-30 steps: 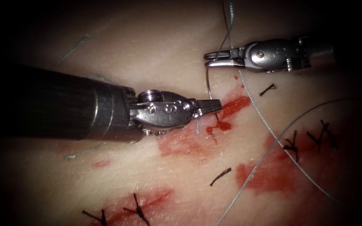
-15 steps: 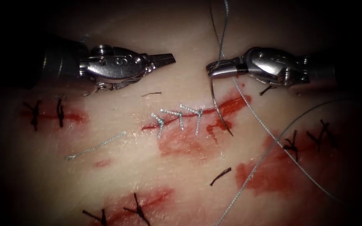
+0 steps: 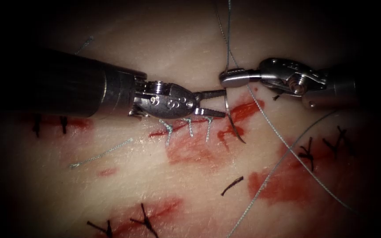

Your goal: Wound Closure

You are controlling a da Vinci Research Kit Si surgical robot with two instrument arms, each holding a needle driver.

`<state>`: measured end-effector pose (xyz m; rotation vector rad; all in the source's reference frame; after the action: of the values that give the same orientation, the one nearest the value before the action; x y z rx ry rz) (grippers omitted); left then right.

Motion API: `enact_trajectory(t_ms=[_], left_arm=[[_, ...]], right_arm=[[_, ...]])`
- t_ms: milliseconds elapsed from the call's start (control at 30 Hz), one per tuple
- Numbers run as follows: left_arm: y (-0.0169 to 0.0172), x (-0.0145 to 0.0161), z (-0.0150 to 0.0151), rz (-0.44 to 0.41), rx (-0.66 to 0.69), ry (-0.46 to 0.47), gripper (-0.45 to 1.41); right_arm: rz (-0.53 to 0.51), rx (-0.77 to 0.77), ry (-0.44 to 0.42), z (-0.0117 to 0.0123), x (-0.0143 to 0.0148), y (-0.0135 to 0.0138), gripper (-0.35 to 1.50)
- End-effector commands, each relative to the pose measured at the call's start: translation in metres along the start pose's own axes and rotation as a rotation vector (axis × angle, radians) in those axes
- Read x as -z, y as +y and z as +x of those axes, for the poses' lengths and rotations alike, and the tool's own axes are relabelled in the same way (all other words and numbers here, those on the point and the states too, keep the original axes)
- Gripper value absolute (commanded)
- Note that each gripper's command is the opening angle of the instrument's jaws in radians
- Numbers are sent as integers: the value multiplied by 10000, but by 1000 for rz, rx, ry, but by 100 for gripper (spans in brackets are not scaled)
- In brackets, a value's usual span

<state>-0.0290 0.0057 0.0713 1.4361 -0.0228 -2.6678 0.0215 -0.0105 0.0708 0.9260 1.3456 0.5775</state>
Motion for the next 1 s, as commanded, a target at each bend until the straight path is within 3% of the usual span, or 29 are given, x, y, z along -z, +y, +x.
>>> enact_trajectory(t_ms=[33, 133, 233, 333, 600, 1000], left_arm=[[1, -5, 2, 2, -25, 7, 42], [0, -7, 11, -11, -103, 21, 46], [5, -14, 9, -35, -159, 14, 74], [14, -21, 1, -62, -185, -7, 91], [28, -34, -19, -132, -229, -69, 89], [30, -68, -28, -138, -164, -75, 44]], right_arm=[[1, -30, 1, -4, -10, 4, -35], [0, -80, -1, -8, -11, 5, -35], [-2, -109, -2, -8, -10, 5, -35], [1, -116, 0, -8, -11, 4, -35], [10, -122, 5, -9, -10, 1, -35], [-6, -124, 36, -9, -13, -5, -35]])
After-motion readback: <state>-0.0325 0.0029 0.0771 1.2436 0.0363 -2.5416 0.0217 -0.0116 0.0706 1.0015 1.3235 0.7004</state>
